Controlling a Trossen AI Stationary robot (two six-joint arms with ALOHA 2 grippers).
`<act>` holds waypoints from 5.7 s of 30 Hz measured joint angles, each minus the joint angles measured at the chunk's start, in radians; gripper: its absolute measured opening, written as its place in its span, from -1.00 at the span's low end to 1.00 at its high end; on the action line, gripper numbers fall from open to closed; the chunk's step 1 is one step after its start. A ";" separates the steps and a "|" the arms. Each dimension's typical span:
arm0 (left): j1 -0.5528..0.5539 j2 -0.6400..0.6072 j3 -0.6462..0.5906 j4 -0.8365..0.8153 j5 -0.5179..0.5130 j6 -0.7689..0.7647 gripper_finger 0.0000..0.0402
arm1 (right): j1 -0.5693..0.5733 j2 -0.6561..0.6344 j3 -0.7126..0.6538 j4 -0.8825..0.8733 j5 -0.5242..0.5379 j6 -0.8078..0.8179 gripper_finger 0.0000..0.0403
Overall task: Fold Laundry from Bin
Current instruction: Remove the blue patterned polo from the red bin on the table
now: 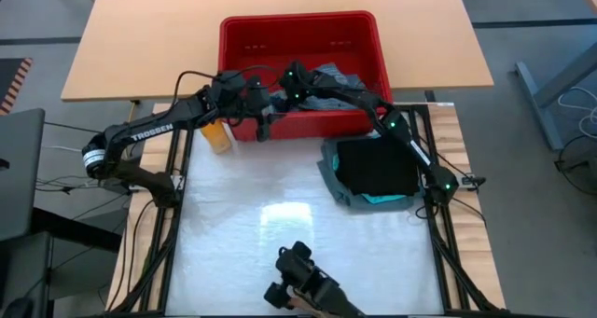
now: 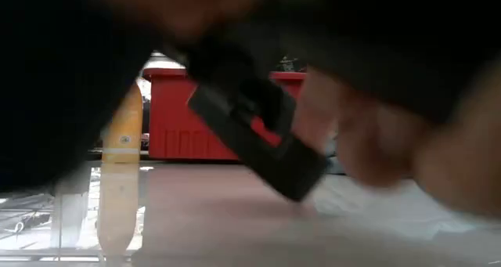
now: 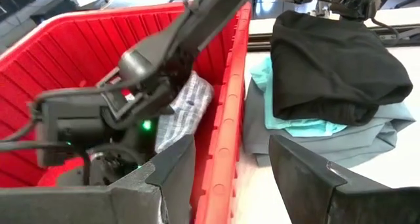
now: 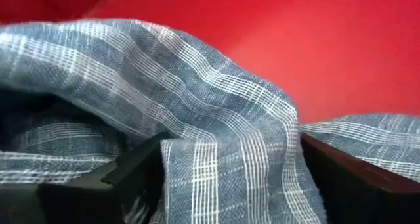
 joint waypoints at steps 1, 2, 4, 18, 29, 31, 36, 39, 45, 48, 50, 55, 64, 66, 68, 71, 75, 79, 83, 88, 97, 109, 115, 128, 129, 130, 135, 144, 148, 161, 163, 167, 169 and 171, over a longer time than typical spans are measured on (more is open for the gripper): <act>-0.001 0.000 0.000 -0.002 0.001 -0.005 -0.08 | 0.005 0.002 0.007 -0.028 -0.004 -0.016 0.71; -0.004 0.000 0.000 -0.003 0.001 -0.010 -0.08 | 0.011 0.008 0.010 -0.047 -0.003 -0.033 0.71; -0.006 0.000 0.000 -0.008 0.001 -0.018 -0.08 | 0.028 0.015 0.010 -0.069 0.056 -0.091 0.67; -0.036 -0.019 0.000 -0.082 -0.011 -0.019 -0.08 | 0.015 -0.044 0.009 -0.113 0.163 -0.157 -0.81; -0.037 -0.239 -0.023 -0.100 -0.076 -0.001 -0.08 | -0.109 -0.327 0.009 0.053 -0.145 -0.071 -0.81; -0.036 -0.260 -0.066 -0.095 -0.082 0.000 -0.08 | -0.114 -0.396 0.009 0.069 -0.183 -0.063 -0.81; -0.035 -0.296 -0.205 0.033 -0.087 -0.013 -0.08 | -0.088 -0.553 0.011 0.071 -0.196 -0.083 -0.81; -0.035 -0.307 -0.264 0.081 -0.084 -0.032 -0.08 | -0.052 -0.654 0.010 0.071 -0.196 -0.079 -0.81; -0.063 -0.309 -0.302 0.088 -0.014 -0.058 -0.08 | 0.100 -0.848 0.012 0.064 -0.197 -0.079 -0.81; -0.104 -0.308 -0.322 0.076 0.053 -0.059 -0.08 | 0.207 -0.917 0.012 0.061 -0.160 -0.079 -0.81; -0.137 -0.308 -0.329 0.050 0.053 -0.067 -0.08 | 0.283 -0.956 0.012 0.056 -0.134 -0.081 -0.81; -0.243 -0.308 -0.333 -0.003 0.010 -0.103 -0.08 | 0.473 -1.037 0.012 0.090 -0.089 -0.149 -0.81; -0.406 -0.308 -0.333 -0.028 -0.152 -0.191 -0.08 | 0.793 -1.100 0.013 -0.005 -0.056 -0.324 -0.81; -0.453 -0.308 -0.334 -0.051 -0.162 -0.234 -0.08 | 0.837 -1.100 0.013 -0.132 0.048 -0.345 -0.81; -0.510 -0.308 -0.349 -0.051 -0.192 -0.276 -0.08 | 0.866 -1.097 -0.002 -0.228 0.135 -0.335 -0.81; -0.602 -0.308 -0.398 -0.012 -0.249 -0.350 -0.08 | 0.901 -1.077 -0.059 -0.298 0.156 -0.272 -0.80; -0.722 -0.308 -0.494 0.101 -0.296 -0.472 -0.08 | 0.964 -1.059 -0.187 -0.314 0.212 -0.232 -0.80; -0.833 -0.307 -0.580 0.229 -0.354 -0.558 -0.08 | 0.994 -1.052 -0.325 -0.267 0.464 -0.211 -0.80; -0.912 -0.307 -0.608 0.237 -0.483 -0.644 -0.08 | 0.970 -1.110 -0.438 -0.110 0.484 -0.140 -0.80; -1.011 -0.307 -0.608 0.247 -0.703 -0.667 -0.08 | 0.982 -1.131 -0.636 0.021 0.464 -0.003 -0.80; -1.158 -0.293 -0.608 0.249 -0.956 -0.724 -0.08 | 0.972 -1.006 -1.136 0.620 0.412 0.346 -0.80; -1.188 -0.154 -0.608 0.346 -0.915 -0.810 -0.08 | 0.962 -0.787 -1.189 0.811 0.457 0.439 -0.80; -1.175 -0.151 -0.608 0.323 -0.863 -0.841 -0.08 | 0.967 -0.792 -1.188 0.841 0.494 0.438 -0.80; -1.159 0.003 -0.624 0.379 -0.771 -0.966 -0.15 | 0.967 -0.791 -1.188 0.837 0.542 0.438 -0.80; -1.159 0.012 -0.624 0.393 -0.766 -0.957 -0.21 | 0.967 -0.791 -1.188 0.836 0.542 0.438 -0.79; -1.159 0.018 -0.624 0.406 -0.765 -0.945 -0.30 | 0.967 -0.791 -1.188 0.835 0.542 0.438 -0.78; -1.159 0.028 -0.624 0.425 -0.765 -0.906 -0.89 | 0.975 -0.791 -1.188 0.824 0.526 0.442 -0.63; -1.159 0.027 -0.624 0.426 -0.788 -0.883 -0.99 | 0.976 -0.811 -1.188 0.749 0.438 0.414 0.00; -1.159 0.027 -0.624 0.416 -0.790 -0.877 -0.99 | 0.957 -0.878 -1.159 0.548 0.434 0.416 0.20; -1.144 0.027 -0.624 0.253 -0.882 -0.941 -1.00 | 1.033 -0.994 -1.079 0.395 0.441 0.383 0.20; -1.134 0.027 -0.624 0.241 -0.882 -0.948 -1.00 | 1.080 -0.974 -1.070 0.443 0.441 0.349 0.20; -1.119 0.027 -0.624 0.246 -0.869 -0.924 -1.00 | 1.172 -0.883 -1.056 0.653 0.461 0.240 0.19; -1.109 0.027 -0.624 0.247 -0.864 -0.912 -1.00 | 1.201 -0.816 -1.048 0.750 0.475 0.188 0.19; -1.096 0.027 -0.624 0.247 -0.850 -0.909 -1.00 | 1.210 -0.741 -1.035 0.783 0.483 0.175 0.19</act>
